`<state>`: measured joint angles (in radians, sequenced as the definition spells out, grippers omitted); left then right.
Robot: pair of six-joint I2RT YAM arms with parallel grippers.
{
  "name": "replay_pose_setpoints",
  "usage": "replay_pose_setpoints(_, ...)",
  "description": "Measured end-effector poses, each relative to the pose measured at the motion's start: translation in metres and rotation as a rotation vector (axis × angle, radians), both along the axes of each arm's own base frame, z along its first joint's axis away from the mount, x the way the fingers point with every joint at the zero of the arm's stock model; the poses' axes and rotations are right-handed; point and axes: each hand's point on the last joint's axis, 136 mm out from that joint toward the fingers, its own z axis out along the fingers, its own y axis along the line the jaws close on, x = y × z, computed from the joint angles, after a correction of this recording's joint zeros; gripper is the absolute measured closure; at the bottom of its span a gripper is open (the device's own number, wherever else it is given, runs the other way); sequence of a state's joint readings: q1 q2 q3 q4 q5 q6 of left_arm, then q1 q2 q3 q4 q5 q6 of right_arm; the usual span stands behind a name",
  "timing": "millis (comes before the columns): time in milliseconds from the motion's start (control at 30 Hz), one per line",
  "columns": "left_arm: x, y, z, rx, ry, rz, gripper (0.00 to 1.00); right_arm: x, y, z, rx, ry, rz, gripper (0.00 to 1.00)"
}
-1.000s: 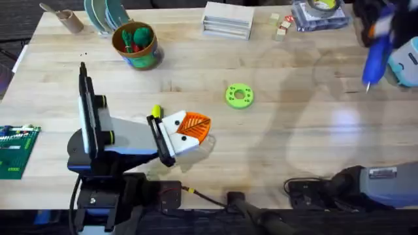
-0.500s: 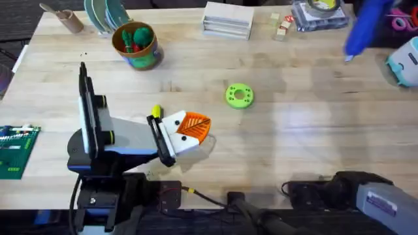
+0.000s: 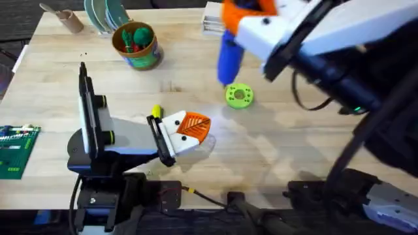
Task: Pick up the gripper from the table and insert it into the empty holder that is missing its gripper. Then pick up a screw, insert it into the mounting hole, and use the screwdriver to tighten it. Finally, clean up the table by picking up the vegetable and placing it into the bucket.
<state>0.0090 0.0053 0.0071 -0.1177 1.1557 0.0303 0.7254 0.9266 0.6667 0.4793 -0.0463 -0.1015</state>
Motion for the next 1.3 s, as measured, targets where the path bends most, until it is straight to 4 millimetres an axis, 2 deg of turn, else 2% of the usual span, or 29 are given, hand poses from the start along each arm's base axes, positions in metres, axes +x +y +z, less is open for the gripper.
replay_pose_setpoints(200,0.0,0.0,0.0,0.0,0.0,0.0,0.997,-0.042,0.051,0.004,0.028,-0.089,0.173,0.972)
replay_pose_setpoints(367,0.0,0.0,0.0,0.0,0.0,0.0,0.997,-0.066,0.071,0.001,0.055,-0.114,0.258,0.972)
replay_pose_setpoints(800,0.0,0.0,0.0,0.0,0.0,0.0,0.997,-0.094,0.091,0.001,0.069,-0.17,0.404,0.971)
replay_pose_setpoints(1033,0.0,0.0,0.0,0.0,0.0,0.0,0.997,-0.097,0.093,0.006,0.084,-0.206,0.417,0.972)
replay_pose_setpoints(1300,0.0,0.0,0.0,0.0,0.0,0.0,0.997,-0.095,0.097,0.002,0.082,-0.206,0.42,0.972)
